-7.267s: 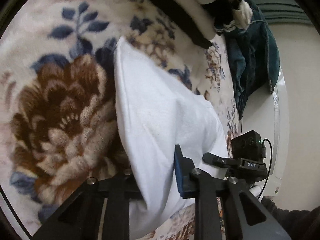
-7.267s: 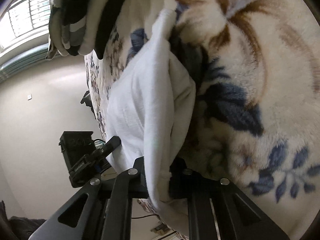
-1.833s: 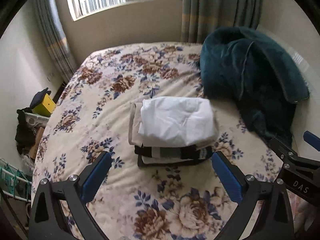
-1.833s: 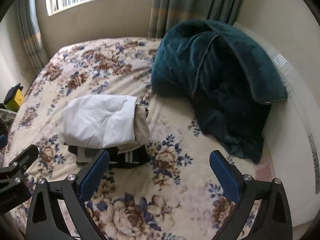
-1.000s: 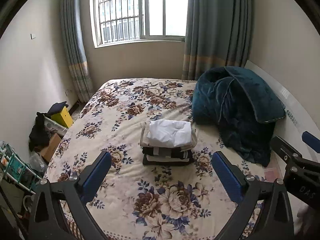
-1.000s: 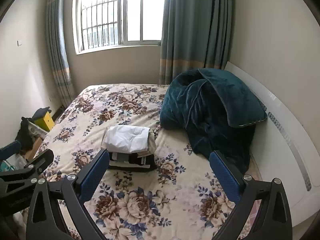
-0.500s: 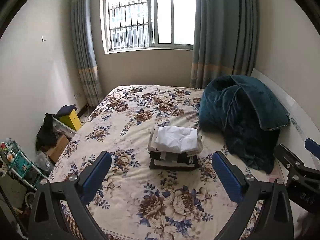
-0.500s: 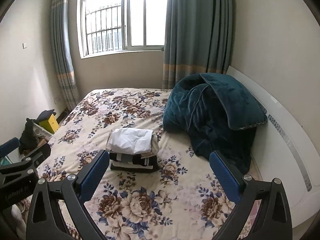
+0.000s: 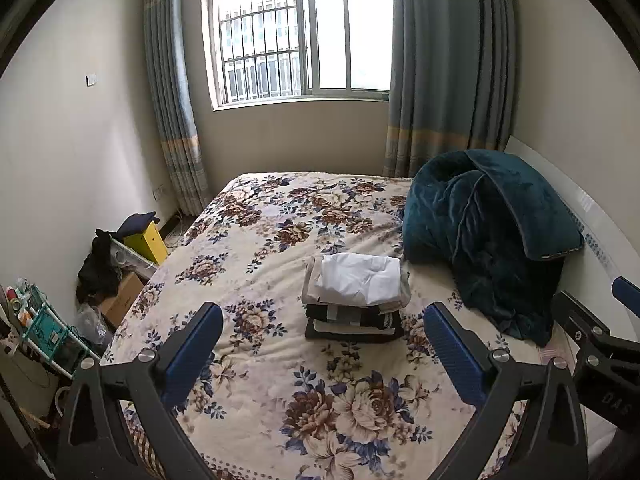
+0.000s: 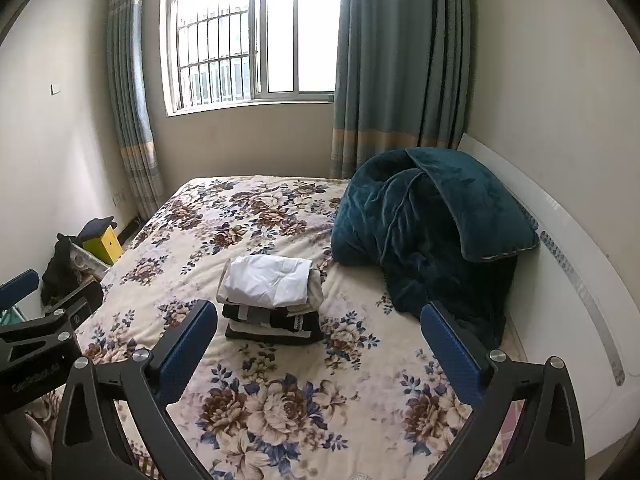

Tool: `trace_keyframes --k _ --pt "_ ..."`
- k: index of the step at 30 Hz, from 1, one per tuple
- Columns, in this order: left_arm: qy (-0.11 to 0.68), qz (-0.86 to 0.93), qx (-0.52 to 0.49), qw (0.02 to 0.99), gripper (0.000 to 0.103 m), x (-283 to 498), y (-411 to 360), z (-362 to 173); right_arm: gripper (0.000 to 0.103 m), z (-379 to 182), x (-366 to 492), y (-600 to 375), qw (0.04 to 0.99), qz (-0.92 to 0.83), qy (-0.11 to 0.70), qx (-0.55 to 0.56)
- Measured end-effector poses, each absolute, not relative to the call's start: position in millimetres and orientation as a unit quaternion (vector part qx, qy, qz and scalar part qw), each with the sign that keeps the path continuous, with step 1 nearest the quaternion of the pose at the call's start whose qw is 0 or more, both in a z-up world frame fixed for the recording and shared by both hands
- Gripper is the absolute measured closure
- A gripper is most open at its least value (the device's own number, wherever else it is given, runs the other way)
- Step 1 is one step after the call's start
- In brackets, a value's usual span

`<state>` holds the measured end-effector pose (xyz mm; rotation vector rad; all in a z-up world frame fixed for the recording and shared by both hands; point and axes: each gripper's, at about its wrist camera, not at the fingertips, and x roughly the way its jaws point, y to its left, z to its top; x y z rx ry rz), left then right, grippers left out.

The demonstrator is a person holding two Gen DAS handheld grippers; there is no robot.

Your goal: Fold small clothes

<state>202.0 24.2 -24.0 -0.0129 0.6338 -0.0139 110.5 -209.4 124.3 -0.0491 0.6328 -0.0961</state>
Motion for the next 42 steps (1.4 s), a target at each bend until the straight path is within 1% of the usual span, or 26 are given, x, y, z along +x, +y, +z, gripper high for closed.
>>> trace_keyframes --k 42 --pt "0.292 -0.007 -0.008 0.956 0.000 196.8 24.2 -9.7 0.000 124.9 106.5 -203.6 0.950 -0.041 0.310 -0.021"
